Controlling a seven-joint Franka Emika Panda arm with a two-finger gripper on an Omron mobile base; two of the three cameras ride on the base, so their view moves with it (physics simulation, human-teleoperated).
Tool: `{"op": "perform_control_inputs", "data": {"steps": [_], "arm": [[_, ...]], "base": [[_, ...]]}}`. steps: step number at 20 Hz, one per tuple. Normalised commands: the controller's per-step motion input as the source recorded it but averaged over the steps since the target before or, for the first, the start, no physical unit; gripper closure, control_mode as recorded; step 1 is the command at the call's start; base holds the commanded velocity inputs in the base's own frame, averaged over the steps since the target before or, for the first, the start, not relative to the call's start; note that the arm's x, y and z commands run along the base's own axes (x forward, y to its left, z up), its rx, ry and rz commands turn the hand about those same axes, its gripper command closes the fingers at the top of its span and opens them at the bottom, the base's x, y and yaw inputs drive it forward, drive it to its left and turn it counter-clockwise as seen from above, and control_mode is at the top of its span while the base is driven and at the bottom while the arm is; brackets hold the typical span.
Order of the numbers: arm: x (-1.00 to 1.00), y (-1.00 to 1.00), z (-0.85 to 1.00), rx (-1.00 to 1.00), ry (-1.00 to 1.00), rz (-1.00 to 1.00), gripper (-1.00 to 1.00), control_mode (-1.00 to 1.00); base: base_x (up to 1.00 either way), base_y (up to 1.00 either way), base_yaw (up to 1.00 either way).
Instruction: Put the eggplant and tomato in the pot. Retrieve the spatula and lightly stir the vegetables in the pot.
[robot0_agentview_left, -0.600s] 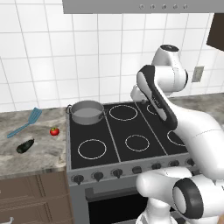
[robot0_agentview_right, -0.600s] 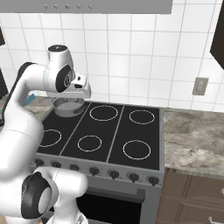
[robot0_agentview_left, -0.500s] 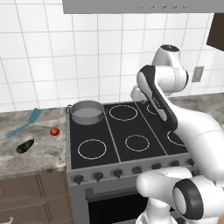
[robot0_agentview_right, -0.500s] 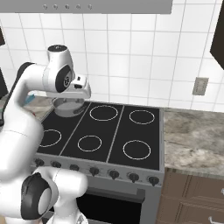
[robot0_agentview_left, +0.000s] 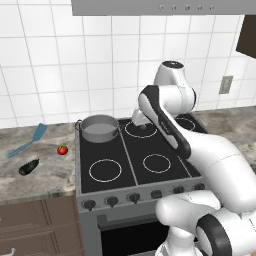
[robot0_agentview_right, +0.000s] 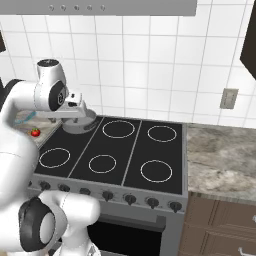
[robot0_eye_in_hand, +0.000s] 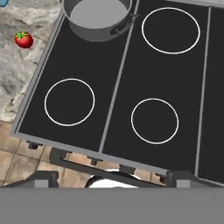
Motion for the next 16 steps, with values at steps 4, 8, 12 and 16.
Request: {"op": "perform_control_inputs", "data": {"steps": [4,8,12,16], "arm": [[0.22,1.00,-0.52,0.00,-0.01,0.02,-1.00,-1.00],[0.35,1.00,-0.45,0.00,0.00,0.00,-1.00,-1.00],[0.30,1.00,-0.17,0.00,0.05,0.00,-1.00,-1.00],[0.37,1.00,0.00,-0.02,0.28,0.00,-1.00,-1.00]], "base": [[0.00,0.00,0.00],[0.00,0.00,0.00],[0.00,0.00,0.00],[0.00,0.00,0.00]]}}
